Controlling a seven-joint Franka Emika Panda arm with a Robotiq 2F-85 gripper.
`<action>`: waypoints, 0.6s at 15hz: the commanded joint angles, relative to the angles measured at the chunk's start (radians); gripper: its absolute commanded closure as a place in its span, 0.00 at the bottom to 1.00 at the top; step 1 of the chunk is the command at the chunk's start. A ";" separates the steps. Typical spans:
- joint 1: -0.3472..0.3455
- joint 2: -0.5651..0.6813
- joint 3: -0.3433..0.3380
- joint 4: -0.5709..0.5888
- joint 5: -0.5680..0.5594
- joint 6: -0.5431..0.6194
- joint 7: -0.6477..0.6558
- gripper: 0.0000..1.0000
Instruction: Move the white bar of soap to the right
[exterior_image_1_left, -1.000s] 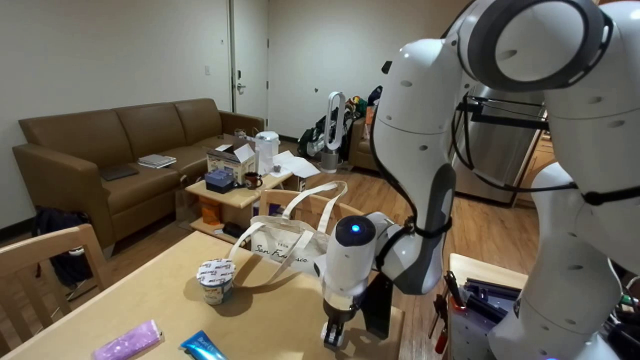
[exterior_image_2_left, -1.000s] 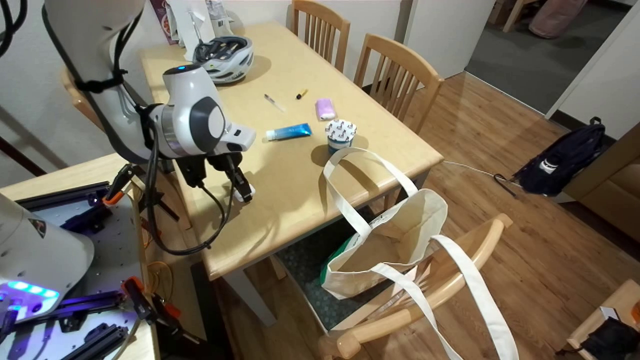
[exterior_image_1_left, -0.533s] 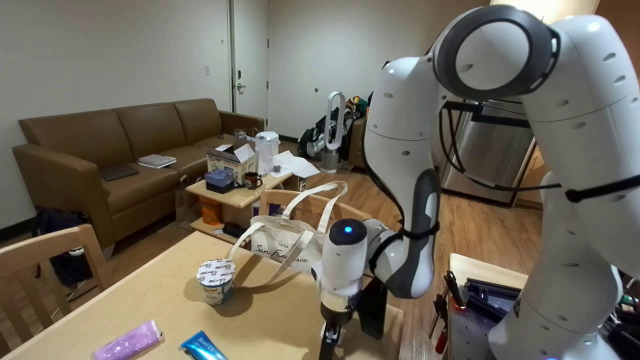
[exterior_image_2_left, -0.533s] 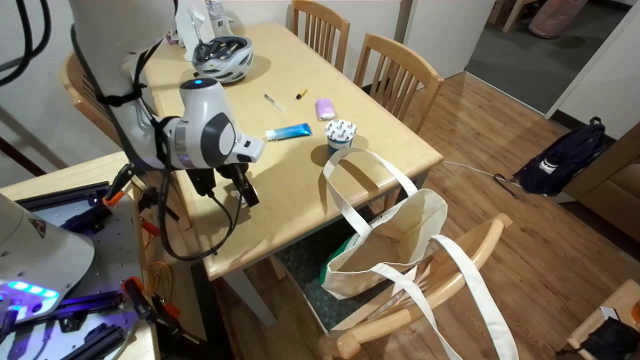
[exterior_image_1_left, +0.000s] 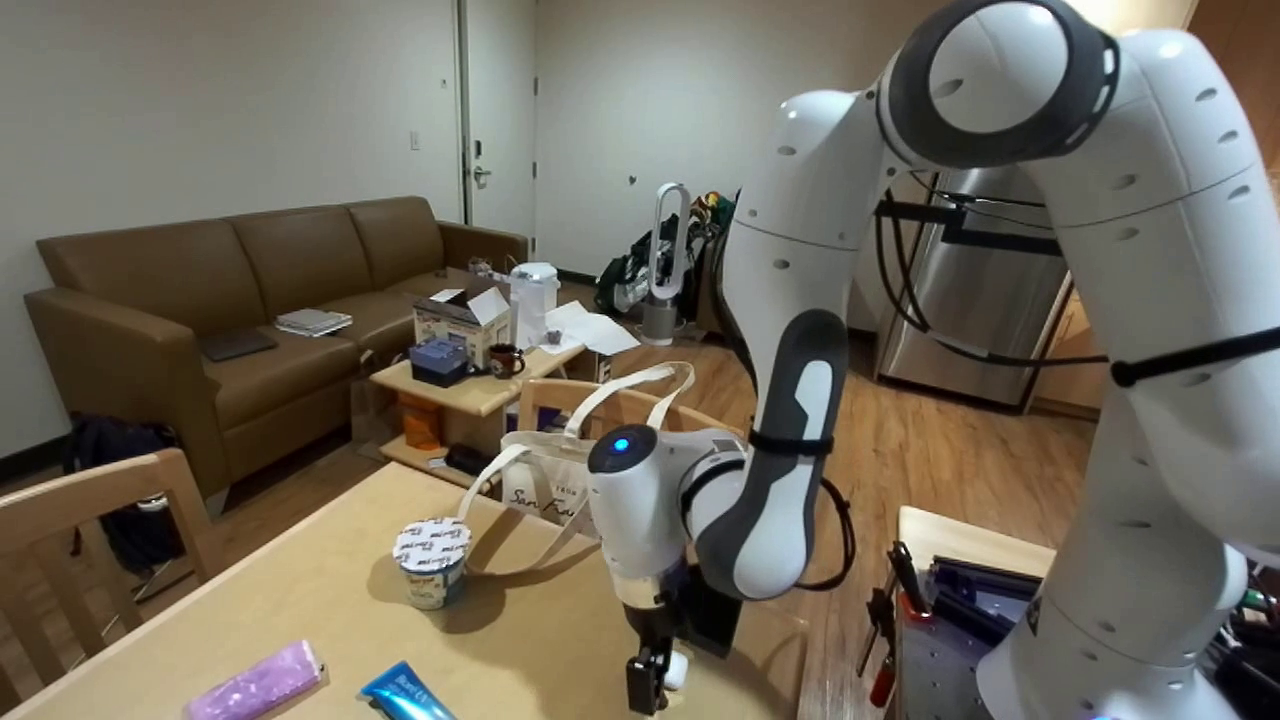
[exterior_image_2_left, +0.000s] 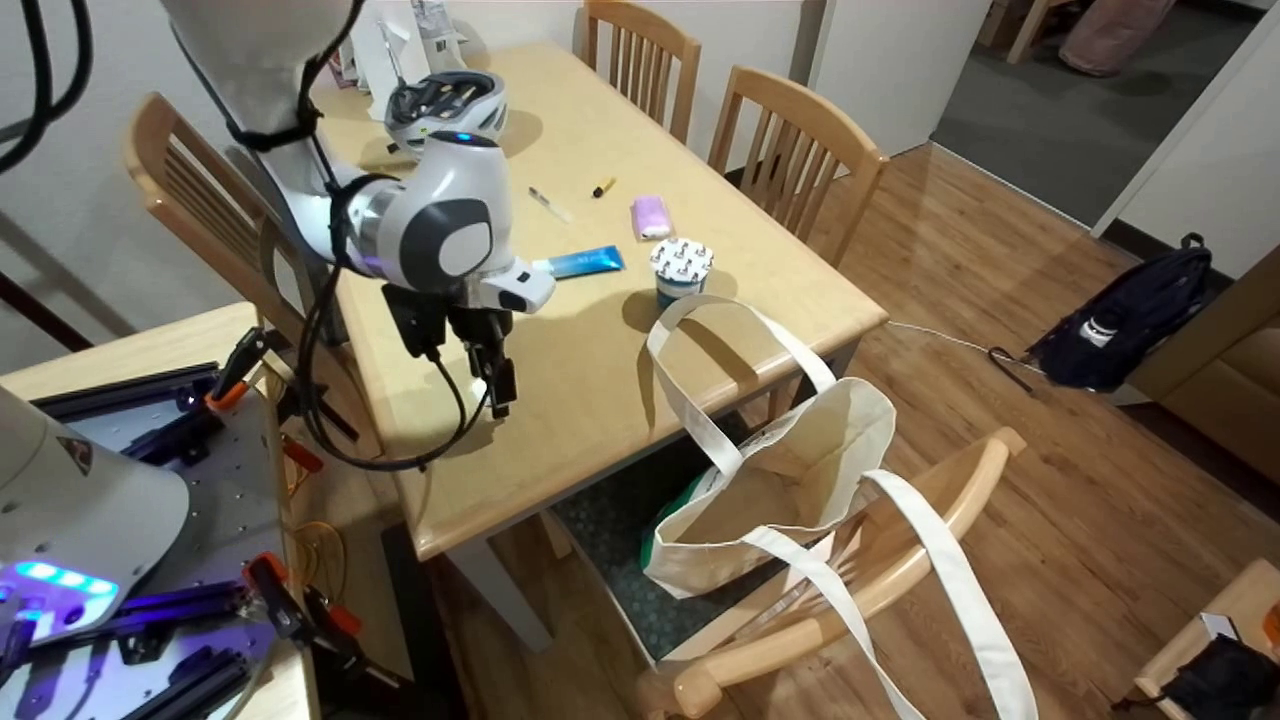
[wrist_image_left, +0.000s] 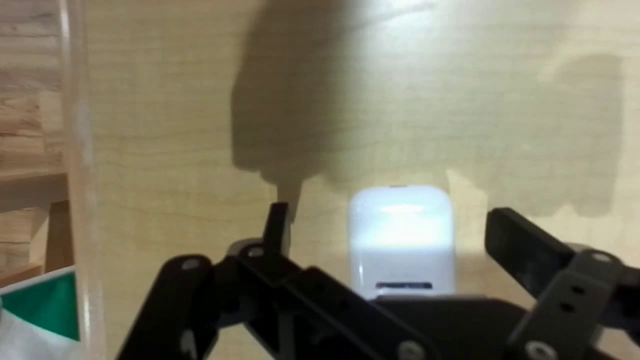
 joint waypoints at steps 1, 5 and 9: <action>0.089 -0.135 -0.043 0.050 0.129 -0.277 -0.133 0.00; 0.163 -0.164 -0.096 0.130 0.108 -0.361 -0.149 0.00; 0.189 -0.223 -0.096 0.171 0.093 -0.428 -0.166 0.00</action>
